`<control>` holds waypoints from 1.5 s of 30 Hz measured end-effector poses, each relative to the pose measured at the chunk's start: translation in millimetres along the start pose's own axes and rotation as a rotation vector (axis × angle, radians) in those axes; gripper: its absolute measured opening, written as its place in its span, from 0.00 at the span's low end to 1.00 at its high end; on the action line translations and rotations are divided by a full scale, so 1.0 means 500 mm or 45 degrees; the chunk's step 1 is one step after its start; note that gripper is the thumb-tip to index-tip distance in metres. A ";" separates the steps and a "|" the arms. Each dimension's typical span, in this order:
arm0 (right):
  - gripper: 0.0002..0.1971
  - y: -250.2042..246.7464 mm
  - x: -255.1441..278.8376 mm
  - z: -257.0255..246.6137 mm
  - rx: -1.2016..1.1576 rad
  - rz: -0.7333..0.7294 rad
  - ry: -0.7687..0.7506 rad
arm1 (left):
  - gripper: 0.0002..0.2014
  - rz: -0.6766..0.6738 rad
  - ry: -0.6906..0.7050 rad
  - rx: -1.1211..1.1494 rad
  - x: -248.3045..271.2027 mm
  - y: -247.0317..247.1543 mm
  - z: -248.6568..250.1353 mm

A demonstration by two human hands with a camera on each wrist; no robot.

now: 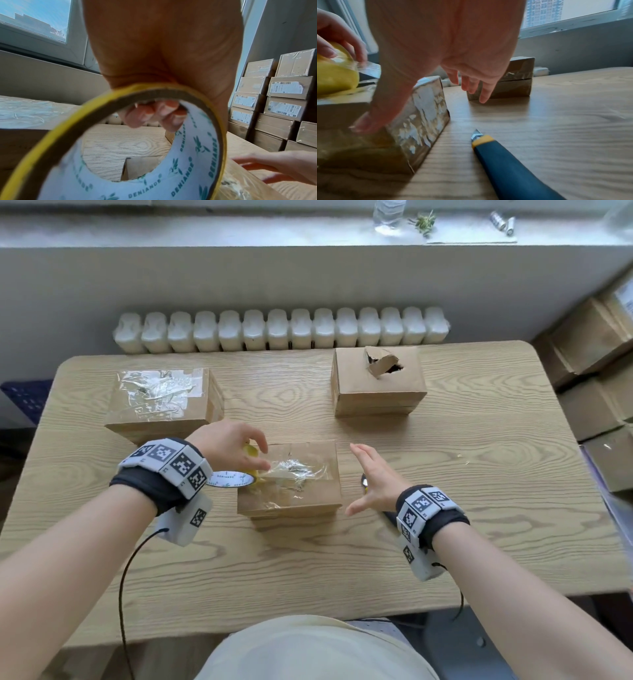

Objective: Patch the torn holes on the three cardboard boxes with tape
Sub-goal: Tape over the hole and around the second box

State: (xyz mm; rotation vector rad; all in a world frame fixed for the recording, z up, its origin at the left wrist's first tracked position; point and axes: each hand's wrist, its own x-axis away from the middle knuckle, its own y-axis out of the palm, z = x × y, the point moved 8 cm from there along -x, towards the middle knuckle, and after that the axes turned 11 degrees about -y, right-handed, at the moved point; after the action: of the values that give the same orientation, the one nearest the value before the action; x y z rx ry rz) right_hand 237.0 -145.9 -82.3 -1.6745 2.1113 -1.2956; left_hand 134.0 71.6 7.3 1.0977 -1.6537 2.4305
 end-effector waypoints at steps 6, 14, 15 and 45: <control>0.39 0.005 0.053 0.100 0.174 0.131 0.352 | 0.18 0.037 -0.017 0.065 -0.002 -0.003 -0.003; 0.25 0.039 0.072 0.136 0.273 0.137 0.608 | 0.17 0.051 -0.011 0.070 0.010 -0.004 0.002; 0.24 0.041 0.073 0.137 0.265 0.139 0.627 | 0.17 0.050 -0.011 0.071 0.012 -0.004 0.002; 0.14 0.089 -0.003 -0.222 -1.482 -0.138 0.207 | 0.08 0.230 -0.046 -0.030 0.002 0.012 -0.006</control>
State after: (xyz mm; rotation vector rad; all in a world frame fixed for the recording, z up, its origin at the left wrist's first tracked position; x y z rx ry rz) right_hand 140.0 -86.2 -45.2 -2.0342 3.1994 -0.0775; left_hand 129.4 71.0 2.4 1.0382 -1.8641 2.5024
